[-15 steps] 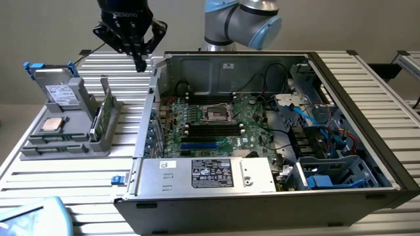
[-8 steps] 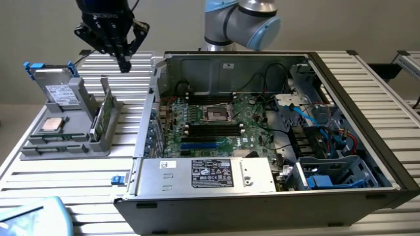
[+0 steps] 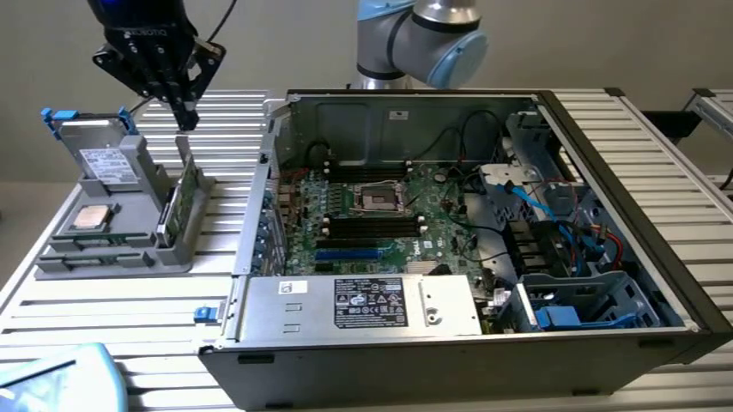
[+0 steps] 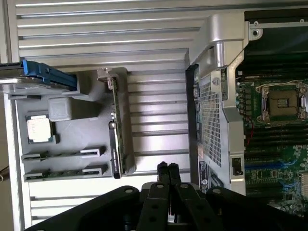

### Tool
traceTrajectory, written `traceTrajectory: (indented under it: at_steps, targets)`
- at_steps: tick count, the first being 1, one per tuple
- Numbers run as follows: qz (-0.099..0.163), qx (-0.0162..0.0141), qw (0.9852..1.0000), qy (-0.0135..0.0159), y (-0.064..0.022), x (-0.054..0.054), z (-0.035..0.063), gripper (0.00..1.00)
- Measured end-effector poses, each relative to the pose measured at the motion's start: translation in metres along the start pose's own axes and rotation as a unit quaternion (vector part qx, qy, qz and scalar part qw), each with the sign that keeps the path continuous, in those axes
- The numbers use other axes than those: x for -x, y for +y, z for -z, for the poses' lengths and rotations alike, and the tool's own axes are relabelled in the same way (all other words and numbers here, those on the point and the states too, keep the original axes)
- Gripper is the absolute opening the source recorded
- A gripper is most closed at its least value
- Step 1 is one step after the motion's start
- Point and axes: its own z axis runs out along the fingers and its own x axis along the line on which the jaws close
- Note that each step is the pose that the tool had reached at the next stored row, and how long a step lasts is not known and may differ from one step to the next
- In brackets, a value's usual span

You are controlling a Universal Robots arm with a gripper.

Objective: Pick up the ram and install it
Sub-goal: 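Reach for the ram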

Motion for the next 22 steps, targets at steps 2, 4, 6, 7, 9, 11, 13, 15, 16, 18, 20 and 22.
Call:
traceTrajectory:
  at_steps: [2, 4, 6, 7, 9, 11, 13, 15, 16, 18, 20, 22]
  targets:
    - [0.0, -0.0004, 1.0, 0.0048, -0.0005, -0.006, -0.0012, 0.1]
    - [0.0, -0.0007, 1.0, 0.0096, -0.001, -0.013, -0.0026, 0.1]
    - [0.0, -0.0011, 0.9999, 0.0144, -0.0016, -0.019, -0.004, 0.1]
    - [0.0, -0.0013, 0.9999, 0.0166, -0.0018, -0.022, -0.0048, 0.1]
    - [0.0, -0.0018, 0.9998, 0.0199, -0.0023, -0.028, -0.0063, 0.1]
    - [0.003, -0.0024, 0.9998, 0.0205, -0.0027, -0.032, -0.0082, 0.1]
    - [0.005, -0.0027, 0.9998, 0.0207, -0.0031, -0.036, -0.0101, 0.1]
    - [0.008, -0.0028, 0.9997, 0.021, -0.0034, -0.04, -0.0122, 0.1]
    - [0.009, -0.0028, 0.9997, 0.0211, -0.0036, -0.042, -0.0131, 0.1]
    - [0.011, -0.0029, 0.9997, 0.0215, -0.004, -0.046, -0.015, 0.1]
    - [0.013, -0.003, 0.9997, 0.0217, -0.0044, -0.049, -0.0169, 0.1]
    - [0.015, -0.0031, 0.9996, 0.0221, -0.0047, -0.052, -0.0186, 0.1]
